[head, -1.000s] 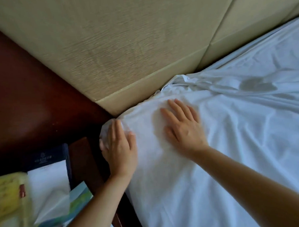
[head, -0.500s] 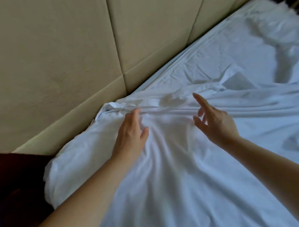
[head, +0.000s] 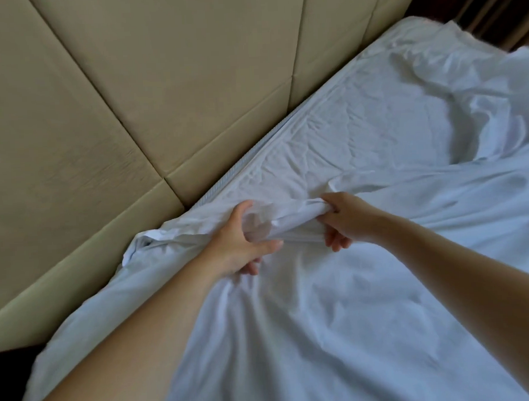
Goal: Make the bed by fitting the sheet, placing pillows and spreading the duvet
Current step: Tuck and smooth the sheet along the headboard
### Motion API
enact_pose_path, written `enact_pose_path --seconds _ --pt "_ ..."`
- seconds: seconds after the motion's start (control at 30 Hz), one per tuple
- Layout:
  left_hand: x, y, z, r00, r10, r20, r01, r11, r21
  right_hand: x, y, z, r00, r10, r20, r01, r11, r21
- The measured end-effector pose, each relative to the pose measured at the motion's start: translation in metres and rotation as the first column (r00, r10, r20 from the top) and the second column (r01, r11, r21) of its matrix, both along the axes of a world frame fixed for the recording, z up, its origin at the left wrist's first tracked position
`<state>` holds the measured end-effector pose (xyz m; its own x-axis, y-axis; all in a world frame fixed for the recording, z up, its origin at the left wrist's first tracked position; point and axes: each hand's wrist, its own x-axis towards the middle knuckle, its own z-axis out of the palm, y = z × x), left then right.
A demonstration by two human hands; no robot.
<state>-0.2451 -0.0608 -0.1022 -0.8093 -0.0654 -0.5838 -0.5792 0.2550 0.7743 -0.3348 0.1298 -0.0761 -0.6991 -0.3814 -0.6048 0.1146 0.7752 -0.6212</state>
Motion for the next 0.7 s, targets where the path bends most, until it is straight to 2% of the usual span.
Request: enact_pose_path --seconds 0.1,0.17,0.27,0.4,0.47,0.53,0.7 --pt "-0.005 0.003 0.002 0.997 0.062 -0.047 -0.059 0.997 0.057 0.004 -0.005 0.005 0.986 -0.151 0.068 0.164 0.957 -0.239" --pt "-0.015 0.005 0.004 0.974 0.187 -0.132 -0.176 0.981 0.085 -0.003 -0.011 0.01 0.979 -0.202 0.021 0.198 0.928 -0.316" --pt "-0.038 0.002 0.008 0.886 0.417 -0.202 -0.384 0.905 0.183 -0.025 -0.025 0.015 0.972 -0.202 -0.121 0.149 0.926 -0.347" --pt "-0.055 -0.003 0.002 0.796 0.504 -0.334 -0.493 0.861 0.123 -0.044 -0.038 0.008 0.962 -0.146 -0.233 0.073 0.953 -0.295" --pt "-0.058 -0.004 -0.003 0.798 0.457 -0.392 -0.475 0.878 0.056 -0.047 -0.04 0.003 0.96 -0.169 -0.223 0.101 0.952 -0.288" --pt "-0.057 -0.007 -0.009 0.841 0.349 -0.413 -0.409 0.911 -0.062 -0.047 -0.044 -0.003 0.964 -0.231 -0.134 0.172 0.921 -0.349" --pt "-0.07 -0.022 -0.015 0.875 0.223 -0.43 -0.308 0.941 -0.139 -0.055 -0.063 -0.013 0.942 -0.332 -0.055 0.277 0.858 -0.432"
